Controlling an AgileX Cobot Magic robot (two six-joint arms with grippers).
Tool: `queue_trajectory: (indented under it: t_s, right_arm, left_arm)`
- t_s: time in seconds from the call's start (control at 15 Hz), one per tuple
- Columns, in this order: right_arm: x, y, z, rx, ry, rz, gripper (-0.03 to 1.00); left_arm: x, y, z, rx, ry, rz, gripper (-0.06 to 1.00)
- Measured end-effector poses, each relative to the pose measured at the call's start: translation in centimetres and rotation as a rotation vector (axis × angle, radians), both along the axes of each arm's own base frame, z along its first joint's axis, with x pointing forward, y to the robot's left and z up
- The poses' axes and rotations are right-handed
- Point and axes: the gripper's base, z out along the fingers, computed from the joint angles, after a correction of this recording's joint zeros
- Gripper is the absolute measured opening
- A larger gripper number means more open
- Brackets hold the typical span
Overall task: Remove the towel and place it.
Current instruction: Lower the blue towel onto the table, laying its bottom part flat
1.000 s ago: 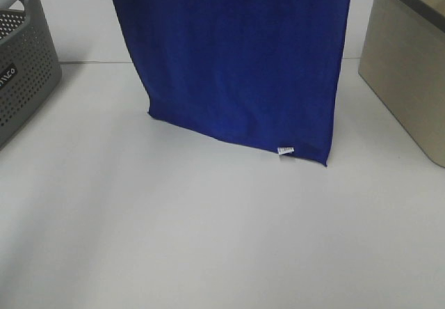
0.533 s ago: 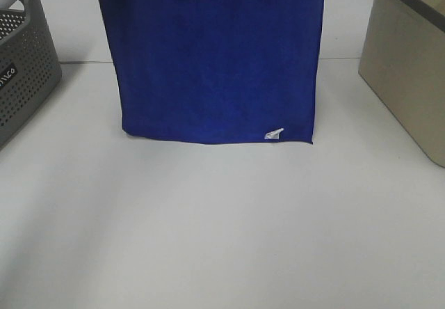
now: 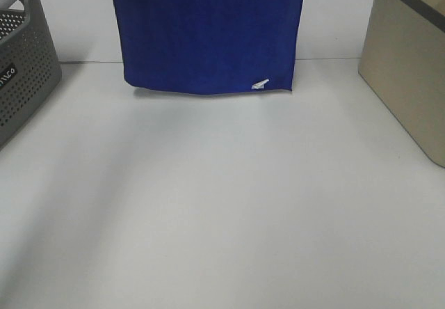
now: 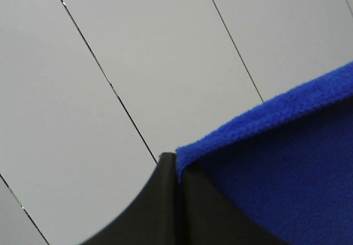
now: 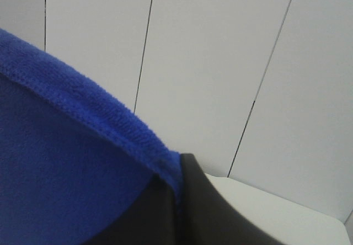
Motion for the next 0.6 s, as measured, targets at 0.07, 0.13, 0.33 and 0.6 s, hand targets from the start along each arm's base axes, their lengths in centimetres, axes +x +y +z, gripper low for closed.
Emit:
queue_trajectory:
  t_s: [0.07, 0.13, 0.33, 0.6]
  right_arm:
    - [0.0, 0.1, -0.2, 0.003, 0.022, 0.01, 0.02]
    - [-0.1, 0.1, -0.5, -0.004, 0.052, 0.019, 0.02]
    - [-0.5, 0.2, -1.6, -0.053, 0.185, 0.044, 0.02]
    - [-4.0, -0.3, -2.0, -0.142, 0.454, 0.098, 0.02]
  left_arm:
    - [0.1, 0.0, -0.3, 0.006, 0.028, 0.007, 0.0]
    - [0.2, 0.1, -0.6, 0.012, 0.058, 0.014, 0.0]
    - [0.3, 0.2, -1.9, 0.008, 0.206, 0.021, 0.0]
    - [-1.0, -0.1, -4.9, -0.008, 0.626, -0.033, 0.0]
